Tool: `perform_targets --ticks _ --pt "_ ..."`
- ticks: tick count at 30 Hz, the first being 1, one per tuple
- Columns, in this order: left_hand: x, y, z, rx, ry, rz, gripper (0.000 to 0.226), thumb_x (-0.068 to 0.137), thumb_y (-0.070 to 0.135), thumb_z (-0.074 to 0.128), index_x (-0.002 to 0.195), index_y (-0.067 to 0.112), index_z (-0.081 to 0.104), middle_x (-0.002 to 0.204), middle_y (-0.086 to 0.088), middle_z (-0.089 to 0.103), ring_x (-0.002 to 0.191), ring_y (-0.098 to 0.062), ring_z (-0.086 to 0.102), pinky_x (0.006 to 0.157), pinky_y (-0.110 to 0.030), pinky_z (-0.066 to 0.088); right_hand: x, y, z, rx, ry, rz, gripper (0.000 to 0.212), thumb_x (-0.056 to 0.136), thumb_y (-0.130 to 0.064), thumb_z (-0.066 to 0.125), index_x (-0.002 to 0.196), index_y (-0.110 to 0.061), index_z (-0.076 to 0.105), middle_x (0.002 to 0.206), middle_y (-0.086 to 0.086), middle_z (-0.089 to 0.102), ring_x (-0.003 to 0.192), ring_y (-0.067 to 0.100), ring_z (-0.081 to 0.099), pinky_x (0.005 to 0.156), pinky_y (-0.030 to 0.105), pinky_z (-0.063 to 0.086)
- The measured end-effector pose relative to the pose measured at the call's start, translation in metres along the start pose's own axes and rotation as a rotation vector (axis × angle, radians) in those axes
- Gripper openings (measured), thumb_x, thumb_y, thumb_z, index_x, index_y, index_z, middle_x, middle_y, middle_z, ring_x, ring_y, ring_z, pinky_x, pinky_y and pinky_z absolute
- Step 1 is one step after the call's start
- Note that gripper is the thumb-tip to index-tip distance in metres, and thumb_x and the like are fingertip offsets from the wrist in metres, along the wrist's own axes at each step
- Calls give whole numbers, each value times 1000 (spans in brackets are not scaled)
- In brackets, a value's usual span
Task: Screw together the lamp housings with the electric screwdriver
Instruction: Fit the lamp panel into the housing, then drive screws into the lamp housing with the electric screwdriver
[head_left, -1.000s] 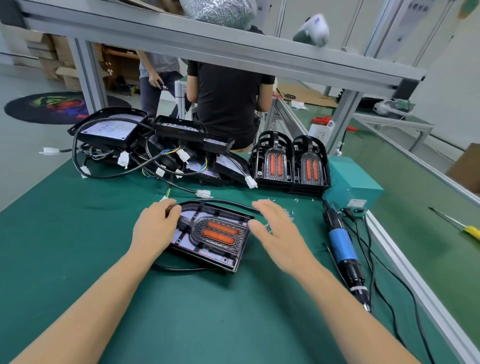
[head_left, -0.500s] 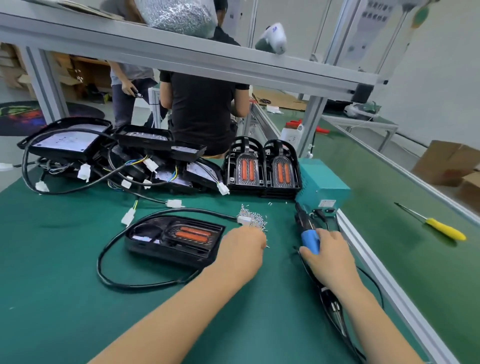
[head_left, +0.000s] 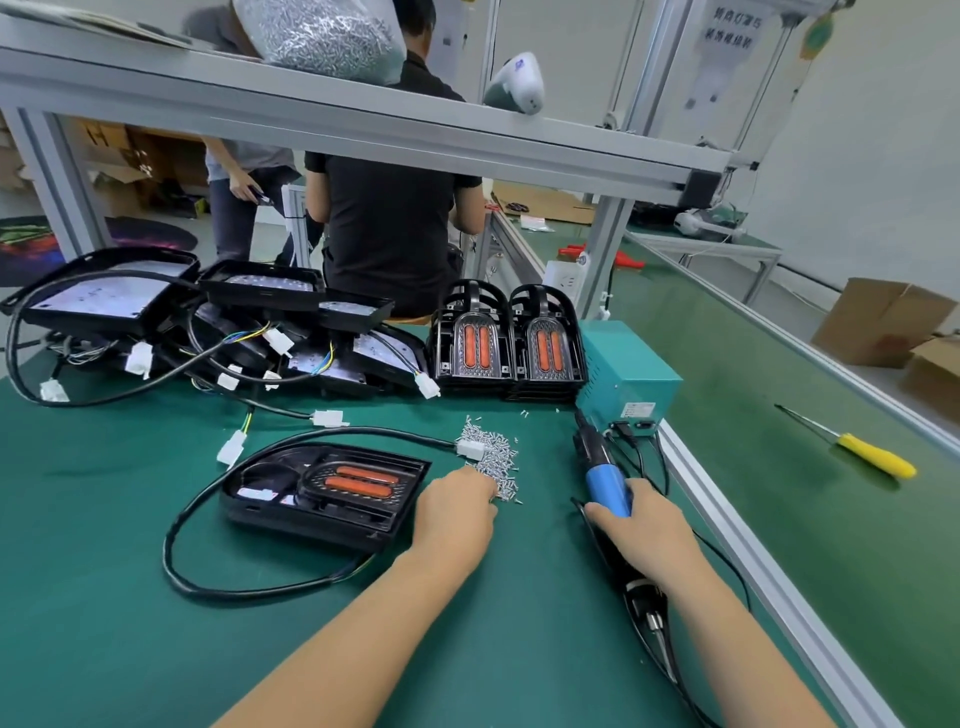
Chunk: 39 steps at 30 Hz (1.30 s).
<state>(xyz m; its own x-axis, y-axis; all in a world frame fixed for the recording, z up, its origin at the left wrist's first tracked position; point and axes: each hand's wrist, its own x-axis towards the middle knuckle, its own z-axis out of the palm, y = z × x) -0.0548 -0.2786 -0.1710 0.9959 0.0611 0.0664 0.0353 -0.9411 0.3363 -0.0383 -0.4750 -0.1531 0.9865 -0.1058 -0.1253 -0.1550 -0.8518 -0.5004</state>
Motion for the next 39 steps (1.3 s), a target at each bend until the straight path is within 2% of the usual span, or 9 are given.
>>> perform_targets --ticks 5,9,15,21,24,29,31,34,39 --pt "6 4 0 34 10 -29 16 92 14 51 91 17 67 97 -2 66 92 -25 62 70 -29 44 8 0 2 -32 20 6 42 87 -45 66 105 -19 39 82 -8 49 66 9 49 52 25 34" --pt "7 6 2 49 -3 -4 17 95 11 47 102 14 62 108 -4 60 97 -27 61 71 -31 42 12 0 2 -17 5 24 45 83 -38 70 108 -17 38 83 -5 50 67 13 52 51 26 34" --pt "-2 0 7 -261 40 3 19 91 17 47 100 26 62 106 9 59 100 -20 57 79 -28 44 14 3 2 85 4 39 45 81 -32 70 110 -22 38 86 -6 52 66 12 54 51 26 37" --pt "-10 12 12 -148 -51 162 22 90 42 54 104 30 66 103 9 53 100 -14 53 72 -25 37 14 7 -3 349 -36 73 37 84 -28 66 113 -20 44 92 2 59 64 15 54 52 25 39" --pt "-11 23 11 -27 -36 170 21 94 24 49 103 22 69 106 2 56 101 -21 56 71 -28 38 14 1 -8 547 -92 124 22 84 -20 64 98 -11 51 80 5 51 62 18 45 56 26 37" --pt "-10 40 3 88 -119 170 15 84 -2 48 83 10 58 97 -10 57 88 -32 57 61 -28 35 9 -22 -34 800 -118 128 15 79 -9 65 84 -12 51 69 7 46 50 17 41 42 19 37" --pt "-6 36 4 1 -134 127 15 82 0 47 83 11 58 93 -8 59 89 -31 56 63 -27 41 7 -32 -46 843 -103 82 17 78 -8 65 88 -12 53 72 8 47 52 17 42 43 22 39" --pt "-1 26 8 -144 -135 123 32 85 6 47 107 18 69 108 -1 67 105 -24 58 83 -30 49 6 -41 -60 859 25 -18 22 77 -6 67 93 -11 53 77 7 46 60 18 40 51 25 38" --pt "3 22 6 -139 -168 223 32 89 9 50 106 26 71 107 0 66 102 -23 59 76 -24 44 1 -47 -70 1078 143 -144 30 76 9 65 93 -12 51 66 6 50 51 18 45 52 29 41"
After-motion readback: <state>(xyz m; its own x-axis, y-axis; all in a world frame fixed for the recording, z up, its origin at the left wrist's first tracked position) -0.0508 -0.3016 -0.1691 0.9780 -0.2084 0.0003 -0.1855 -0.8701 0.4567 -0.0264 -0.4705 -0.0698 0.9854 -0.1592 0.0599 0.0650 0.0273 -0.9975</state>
